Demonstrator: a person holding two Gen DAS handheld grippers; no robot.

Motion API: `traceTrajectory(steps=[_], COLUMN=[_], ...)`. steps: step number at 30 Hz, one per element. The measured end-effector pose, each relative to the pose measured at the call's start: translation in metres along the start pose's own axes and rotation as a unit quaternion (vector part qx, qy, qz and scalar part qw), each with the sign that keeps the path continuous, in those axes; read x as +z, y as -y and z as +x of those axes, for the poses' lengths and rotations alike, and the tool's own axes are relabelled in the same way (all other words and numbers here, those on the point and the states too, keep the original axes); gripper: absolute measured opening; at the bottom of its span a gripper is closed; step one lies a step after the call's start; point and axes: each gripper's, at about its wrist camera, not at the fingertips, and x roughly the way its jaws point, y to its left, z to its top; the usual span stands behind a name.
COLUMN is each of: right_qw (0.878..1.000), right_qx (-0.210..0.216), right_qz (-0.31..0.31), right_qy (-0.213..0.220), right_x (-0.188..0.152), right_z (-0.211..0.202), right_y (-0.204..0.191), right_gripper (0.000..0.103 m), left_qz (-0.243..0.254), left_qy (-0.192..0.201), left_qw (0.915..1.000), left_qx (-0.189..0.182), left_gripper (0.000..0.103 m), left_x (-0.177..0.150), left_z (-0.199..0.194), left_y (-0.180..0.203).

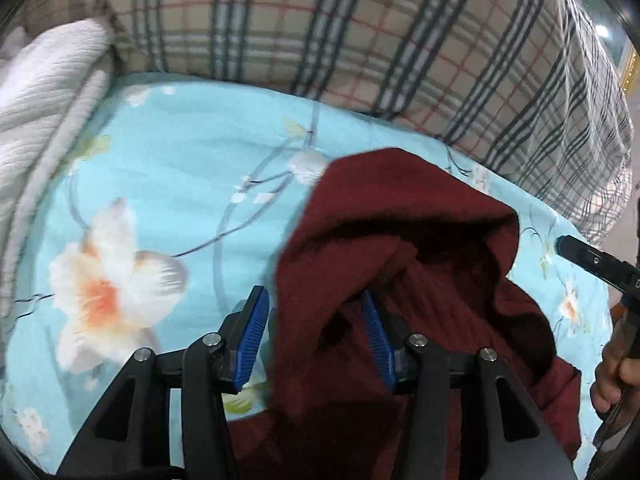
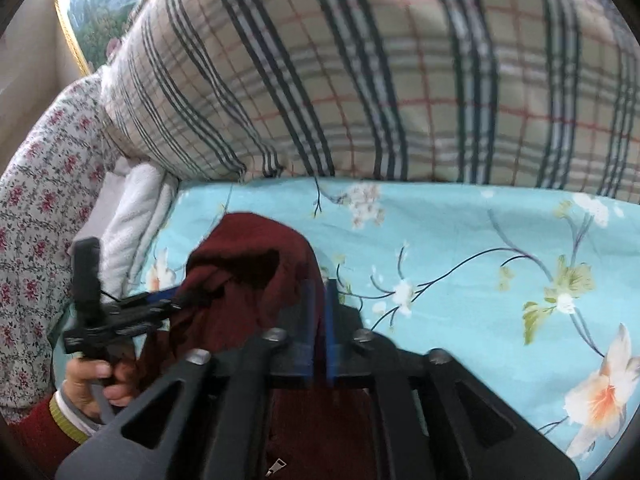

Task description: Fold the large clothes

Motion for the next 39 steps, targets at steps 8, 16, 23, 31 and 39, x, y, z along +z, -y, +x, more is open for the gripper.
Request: traceTrajectory(steps=[8, 16, 23, 31, 39], right_qw=[0.996, 0.998, 0.994, 0.990, 0.998], right_qx=[-0.029, -0.028, -0.027, 0.010, -0.007], right_qz=[-0.075, -0.053, -0.069, -0.055, -0.001], right_qy=[-0.037, 0.006, 0.083, 0.127, 0.055], right_x=[0.018, 0.030, 0.006, -0.100, -0.208], right_z=[0.069, 0.047, -0.058, -0.151, -0.146], right_y=[-0.040, -0.037, -0.044, -0.039, -0.020], right_gripper=[0.065, 0.006, 0.006, 0.006, 0.006], left_qz=[-0.013, 0.011, 0.098, 0.191, 0.198], left_qy=[-0.017, -0.019, 0.078, 0.139, 0.073], left_qw=[0.9997, 0.9989, 0.9914, 0.9706, 0.9749], left_qx=[-0.015, -0.041, -0.036, -0.046, -0.070], left_gripper=[0.053, 0.009, 0.007, 0.007, 0.008], left_x=[0.002, 0.022, 0.005, -0.091, -0.176], left_z=[0.024, 0.037, -0.042, -0.142, -0.141], left_y=[-0.018, -0.005, 0.061, 0.110, 0.099])
